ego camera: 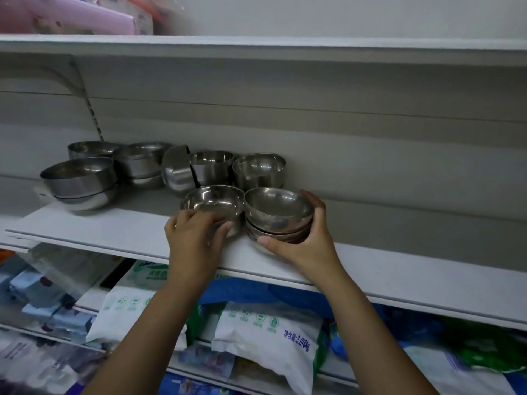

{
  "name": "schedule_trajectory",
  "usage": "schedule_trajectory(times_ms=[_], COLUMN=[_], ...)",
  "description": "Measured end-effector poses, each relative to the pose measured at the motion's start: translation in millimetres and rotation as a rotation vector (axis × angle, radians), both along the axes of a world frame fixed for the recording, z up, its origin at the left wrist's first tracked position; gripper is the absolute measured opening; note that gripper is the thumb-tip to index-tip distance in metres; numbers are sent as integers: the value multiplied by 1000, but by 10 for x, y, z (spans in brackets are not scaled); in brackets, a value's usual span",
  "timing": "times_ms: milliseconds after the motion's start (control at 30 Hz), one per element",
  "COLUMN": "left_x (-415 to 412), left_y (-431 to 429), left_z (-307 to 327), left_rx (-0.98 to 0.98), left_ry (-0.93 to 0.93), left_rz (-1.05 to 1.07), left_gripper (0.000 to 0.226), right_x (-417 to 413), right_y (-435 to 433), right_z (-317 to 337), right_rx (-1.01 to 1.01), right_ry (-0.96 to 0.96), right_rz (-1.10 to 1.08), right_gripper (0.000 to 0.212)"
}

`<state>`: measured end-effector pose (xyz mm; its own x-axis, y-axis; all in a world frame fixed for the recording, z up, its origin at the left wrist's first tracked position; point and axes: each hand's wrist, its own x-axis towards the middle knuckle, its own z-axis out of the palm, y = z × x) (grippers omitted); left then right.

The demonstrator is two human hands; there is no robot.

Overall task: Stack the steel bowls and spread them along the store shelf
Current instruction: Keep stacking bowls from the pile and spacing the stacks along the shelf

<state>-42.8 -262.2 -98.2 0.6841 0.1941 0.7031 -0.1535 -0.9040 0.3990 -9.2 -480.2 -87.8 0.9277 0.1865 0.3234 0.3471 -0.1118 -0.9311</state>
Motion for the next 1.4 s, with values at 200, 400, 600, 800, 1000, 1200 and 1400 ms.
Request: schedule_trajectory(times_ms=[200, 400, 600, 800, 1000, 1200, 1400], left_x=[-29, -126, -108, -193, -418, -136, 31], left_y=[187, 594, 1011, 1120, 540, 304, 210], left_z=[-18, -20, -2, 32, 218, 165, 90], left_rx=[98, 29, -41, -182, -807, -733, -607], left_ry=[-131, -117, -62, -131, -27, 70, -9], left_rz=[55, 173, 211, 209, -268, -261, -124], left_gripper=[13, 13, 9, 25, 58, 107, 100], right_x=[-30, -44, 49, 173, 255, 538, 956], right_y=[35, 191, 588, 1066, 1030, 699, 627], right_z=[44, 71, 77, 104, 121, 233, 248], right_rx=[-27, -46, -79, -110, -130, -44, -367], right_ry=[15, 21, 80, 130, 109, -11, -16], right_rz=[25, 47, 185, 281, 323, -122, -250], right_gripper=[109, 106, 108, 109, 112, 50, 67])
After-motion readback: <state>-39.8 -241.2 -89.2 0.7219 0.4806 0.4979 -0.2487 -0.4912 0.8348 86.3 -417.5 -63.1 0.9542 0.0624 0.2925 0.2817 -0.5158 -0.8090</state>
